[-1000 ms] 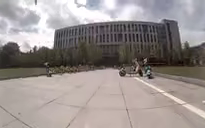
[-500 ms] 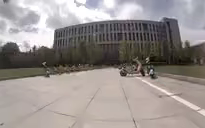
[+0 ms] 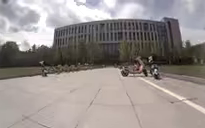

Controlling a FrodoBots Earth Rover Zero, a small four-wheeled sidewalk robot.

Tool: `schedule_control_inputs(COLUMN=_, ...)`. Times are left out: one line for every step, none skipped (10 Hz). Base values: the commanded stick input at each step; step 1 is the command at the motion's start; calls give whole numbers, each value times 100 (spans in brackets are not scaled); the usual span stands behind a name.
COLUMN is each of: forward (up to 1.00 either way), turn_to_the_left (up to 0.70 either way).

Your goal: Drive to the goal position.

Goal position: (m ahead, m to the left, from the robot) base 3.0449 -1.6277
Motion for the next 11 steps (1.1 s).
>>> schedule_control_inputs(forward=70, turn_to_the_left=-4)
schedule_control_inputs(forward=70, turn_to_the_left=-21)
schedule_control_inputs(forward=70, turn_to_the_left=-35)
schedule_control_inputs(forward=70, turn_to_the_left=-35)
schedule_control_inputs(forward=70, turn_to_the_left=0)
schedule_control_inputs(forward=70, turn_to_the_left=0)
schedule_control_inputs(forward=70, turn_to_the_left=0)
schedule_control_inputs(forward=70, turn_to_the_left=0)
schedule_control_inputs(forward=70, turn_to_the_left=0)
schedule_control_inputs(forward=70, turn_to_the_left=0)
schedule_control_inputs(forward=70, turn_to_the_left=0)
